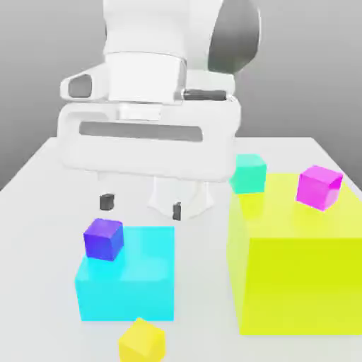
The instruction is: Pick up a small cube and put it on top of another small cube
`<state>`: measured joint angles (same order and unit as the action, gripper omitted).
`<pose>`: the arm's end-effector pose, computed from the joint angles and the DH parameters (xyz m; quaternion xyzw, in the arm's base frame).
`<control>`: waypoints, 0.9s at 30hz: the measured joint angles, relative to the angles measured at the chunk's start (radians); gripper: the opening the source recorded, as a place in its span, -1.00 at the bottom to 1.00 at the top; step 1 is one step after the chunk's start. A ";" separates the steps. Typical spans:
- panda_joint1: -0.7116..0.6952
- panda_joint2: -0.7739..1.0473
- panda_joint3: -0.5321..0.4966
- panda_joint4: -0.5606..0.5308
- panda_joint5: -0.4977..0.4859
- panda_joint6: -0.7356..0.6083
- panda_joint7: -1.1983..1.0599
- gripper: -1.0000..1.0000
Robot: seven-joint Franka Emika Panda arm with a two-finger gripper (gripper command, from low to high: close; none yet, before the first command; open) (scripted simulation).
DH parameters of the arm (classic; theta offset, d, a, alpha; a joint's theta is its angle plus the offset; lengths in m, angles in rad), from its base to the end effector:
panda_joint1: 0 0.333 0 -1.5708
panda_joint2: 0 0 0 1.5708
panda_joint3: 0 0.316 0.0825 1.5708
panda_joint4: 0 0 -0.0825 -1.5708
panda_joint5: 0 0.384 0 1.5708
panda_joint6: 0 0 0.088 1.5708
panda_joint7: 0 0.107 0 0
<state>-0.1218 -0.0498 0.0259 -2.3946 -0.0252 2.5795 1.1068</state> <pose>0.5071 -0.0483 0.3597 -0.8244 0.5537 -0.1066 0.0492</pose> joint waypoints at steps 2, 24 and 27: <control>-0.008 0.072 -0.004 -0.009 0.000 0.027 0.028 0.00; -0.013 0.359 -0.019 -0.031 0.020 0.156 0.106 -1.00; -0.003 0.252 0.001 -0.054 0.004 0.071 0.055 -1.00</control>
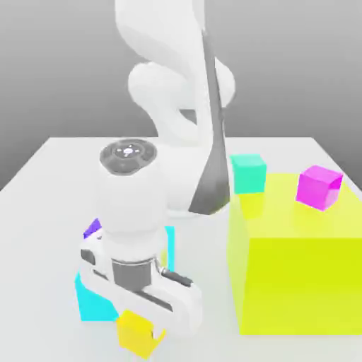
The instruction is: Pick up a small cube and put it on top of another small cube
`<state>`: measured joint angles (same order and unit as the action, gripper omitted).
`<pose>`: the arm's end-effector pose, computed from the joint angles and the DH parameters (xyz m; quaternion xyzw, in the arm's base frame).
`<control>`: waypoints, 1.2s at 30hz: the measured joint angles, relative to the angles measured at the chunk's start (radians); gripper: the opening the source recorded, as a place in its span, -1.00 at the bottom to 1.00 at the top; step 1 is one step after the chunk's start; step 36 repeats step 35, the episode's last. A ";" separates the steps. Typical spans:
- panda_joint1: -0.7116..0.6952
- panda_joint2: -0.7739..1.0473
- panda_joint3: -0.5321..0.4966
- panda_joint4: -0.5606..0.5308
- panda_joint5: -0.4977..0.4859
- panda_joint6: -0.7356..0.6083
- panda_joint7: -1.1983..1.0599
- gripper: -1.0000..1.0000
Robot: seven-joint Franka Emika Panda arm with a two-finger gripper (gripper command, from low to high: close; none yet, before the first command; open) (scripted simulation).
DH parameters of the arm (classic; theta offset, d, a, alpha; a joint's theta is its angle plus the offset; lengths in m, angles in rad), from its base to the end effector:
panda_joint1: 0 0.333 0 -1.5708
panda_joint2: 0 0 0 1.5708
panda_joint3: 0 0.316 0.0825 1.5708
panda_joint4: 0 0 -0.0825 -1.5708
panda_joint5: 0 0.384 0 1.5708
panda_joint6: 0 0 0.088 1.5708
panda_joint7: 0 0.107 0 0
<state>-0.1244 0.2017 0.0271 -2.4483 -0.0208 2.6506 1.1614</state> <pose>0.4840 -0.0463 0.2196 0.8136 -0.5814 0.0014 0.0017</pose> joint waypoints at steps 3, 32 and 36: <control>0.023 -0.108 0.033 -0.025 -0.010 -0.084 -0.093 -1.00; 0.450 -0.974 0.053 -0.358 0.088 -0.617 -1.045 1.00; 0.450 -0.974 0.053 -0.358 0.088 -0.617 -1.045 1.00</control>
